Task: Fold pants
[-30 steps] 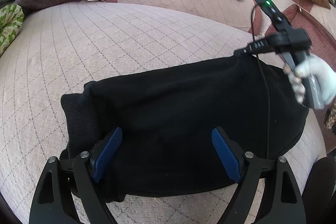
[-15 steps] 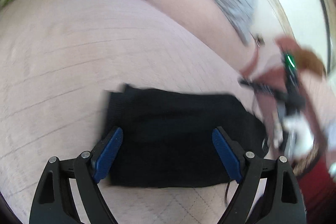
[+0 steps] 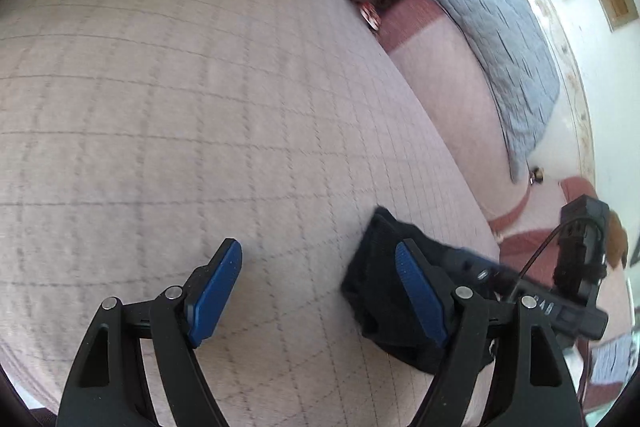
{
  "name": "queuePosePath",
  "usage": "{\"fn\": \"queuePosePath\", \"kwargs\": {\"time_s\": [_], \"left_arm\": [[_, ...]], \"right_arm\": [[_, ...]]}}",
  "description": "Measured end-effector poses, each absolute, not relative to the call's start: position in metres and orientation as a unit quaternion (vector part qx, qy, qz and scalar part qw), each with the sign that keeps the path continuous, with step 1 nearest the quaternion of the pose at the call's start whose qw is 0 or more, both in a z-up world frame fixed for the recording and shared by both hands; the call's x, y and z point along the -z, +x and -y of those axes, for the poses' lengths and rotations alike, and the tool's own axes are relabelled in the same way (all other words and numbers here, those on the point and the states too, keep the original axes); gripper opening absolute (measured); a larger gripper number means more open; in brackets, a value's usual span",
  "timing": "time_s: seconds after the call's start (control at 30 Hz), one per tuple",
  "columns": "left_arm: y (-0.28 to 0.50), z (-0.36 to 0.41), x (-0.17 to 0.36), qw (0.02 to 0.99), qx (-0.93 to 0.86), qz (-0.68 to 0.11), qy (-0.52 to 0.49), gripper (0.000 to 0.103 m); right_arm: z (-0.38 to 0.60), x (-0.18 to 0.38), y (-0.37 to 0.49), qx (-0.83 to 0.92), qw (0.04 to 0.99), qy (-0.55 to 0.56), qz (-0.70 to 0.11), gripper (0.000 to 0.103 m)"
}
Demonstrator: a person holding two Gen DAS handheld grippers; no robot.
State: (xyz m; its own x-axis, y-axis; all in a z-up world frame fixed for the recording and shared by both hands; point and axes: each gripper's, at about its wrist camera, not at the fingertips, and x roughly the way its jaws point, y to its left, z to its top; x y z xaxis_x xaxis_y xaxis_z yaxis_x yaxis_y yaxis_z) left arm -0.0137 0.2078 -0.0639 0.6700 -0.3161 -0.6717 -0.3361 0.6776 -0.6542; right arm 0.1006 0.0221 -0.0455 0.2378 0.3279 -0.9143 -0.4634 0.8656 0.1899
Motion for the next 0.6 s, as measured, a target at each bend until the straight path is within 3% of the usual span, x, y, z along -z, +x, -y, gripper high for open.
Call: {"fn": "queuePosePath", "kwargs": {"time_s": [0.17, 0.33, 0.4, 0.47, 0.5, 0.53, 0.6], "left_arm": [[-0.019, -0.227, 0.061, 0.830, -0.058, -0.383, -0.402, 0.078], [-0.020, -0.244, 0.060, 0.829, -0.084, -0.363, -0.417, 0.079], [-0.019, -0.246, 0.064, 0.823, -0.080, -0.363, -0.429, 0.078], [-0.018, -0.246, 0.067, 0.819, -0.079, -0.367, -0.434, 0.078], [-0.017, -0.246, 0.068, 0.817, -0.077, -0.369, -0.436, 0.078], [-0.015, -0.244, 0.069, 0.817, -0.072, -0.372, -0.436, 0.078], [-0.011, -0.235, 0.068, 0.820, -0.056, -0.379, -0.424, 0.078]], "right_arm": [[-0.084, 0.065, 0.090, -0.252, 0.775, -0.087, -0.572, 0.070], [-0.128, 0.087, 0.083, -0.203, 0.783, -0.165, -0.564, 0.087], [-0.139, 0.097, 0.079, -0.189, 0.786, -0.208, -0.551, 0.087], [-0.131, 0.095, 0.077, -0.196, 0.792, -0.197, -0.543, 0.074], [-0.121, 0.093, 0.081, -0.188, 0.794, -0.185, -0.547, 0.052], [-0.112, 0.091, 0.083, -0.190, 0.794, -0.173, -0.551, 0.037], [-0.083, 0.085, 0.096, -0.207, 0.787, -0.112, -0.571, 0.024]]}}
